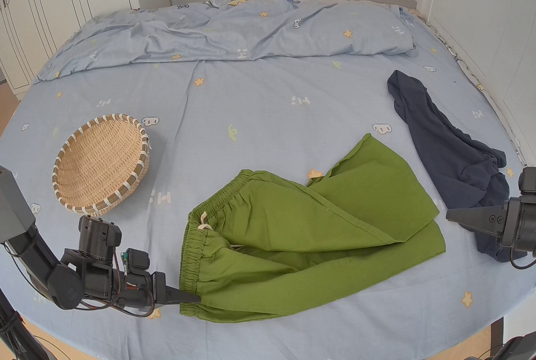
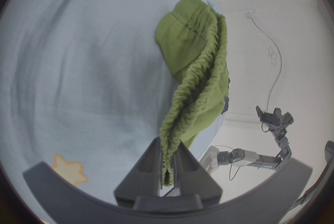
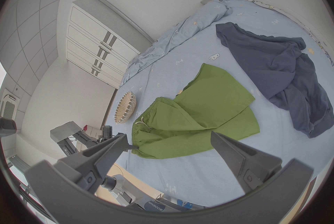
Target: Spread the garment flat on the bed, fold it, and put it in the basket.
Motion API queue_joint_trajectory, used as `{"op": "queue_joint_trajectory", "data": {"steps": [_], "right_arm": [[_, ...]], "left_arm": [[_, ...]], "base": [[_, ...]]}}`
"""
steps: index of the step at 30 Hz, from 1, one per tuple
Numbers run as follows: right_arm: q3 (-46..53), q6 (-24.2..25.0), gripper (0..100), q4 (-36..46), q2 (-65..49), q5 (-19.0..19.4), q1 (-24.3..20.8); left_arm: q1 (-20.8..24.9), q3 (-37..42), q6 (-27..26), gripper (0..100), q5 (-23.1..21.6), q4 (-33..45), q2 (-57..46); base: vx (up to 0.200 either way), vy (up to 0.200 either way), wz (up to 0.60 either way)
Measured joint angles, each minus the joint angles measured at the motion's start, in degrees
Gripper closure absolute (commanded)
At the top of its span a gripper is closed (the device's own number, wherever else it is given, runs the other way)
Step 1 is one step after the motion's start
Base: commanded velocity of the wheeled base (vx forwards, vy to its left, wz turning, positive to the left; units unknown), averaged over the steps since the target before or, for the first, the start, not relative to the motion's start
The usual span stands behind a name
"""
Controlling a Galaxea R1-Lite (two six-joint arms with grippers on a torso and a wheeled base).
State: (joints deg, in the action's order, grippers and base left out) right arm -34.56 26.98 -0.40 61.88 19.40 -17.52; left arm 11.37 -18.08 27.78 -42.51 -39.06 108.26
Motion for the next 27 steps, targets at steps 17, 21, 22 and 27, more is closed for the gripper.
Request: {"op": "queue_joint_trajectory", "data": {"steps": [17,21,22,27], "right_arm": [[5.4,-3.0,0,0.2,5.6,3.0,3.2],[7.4,-10.2,0,-0.6,12.0,4.1,6.8],[7.8,-11.6,0,-0.9,13.3,4.7,7.6],[10.6,-19.9,0,-5.7,21.5,15.0,15.3]], "left_arm": [[-17.9,7.3,1.6,100,-13.9,0.1,-7.6],[-18.9,7.9,0.8,100,-14.4,0.0,-8.0],[-19.1,7.9,0.6,100,-14.5,0.0,-8.1],[-19.9,8.1,-0.6,100,-14.8,-0.1,-8.0]], "base": [[0.000,0.000,0.00],[0.000,0.000,0.00],[0.000,0.000,0.00],[0.000,0.000,0.00]]}}
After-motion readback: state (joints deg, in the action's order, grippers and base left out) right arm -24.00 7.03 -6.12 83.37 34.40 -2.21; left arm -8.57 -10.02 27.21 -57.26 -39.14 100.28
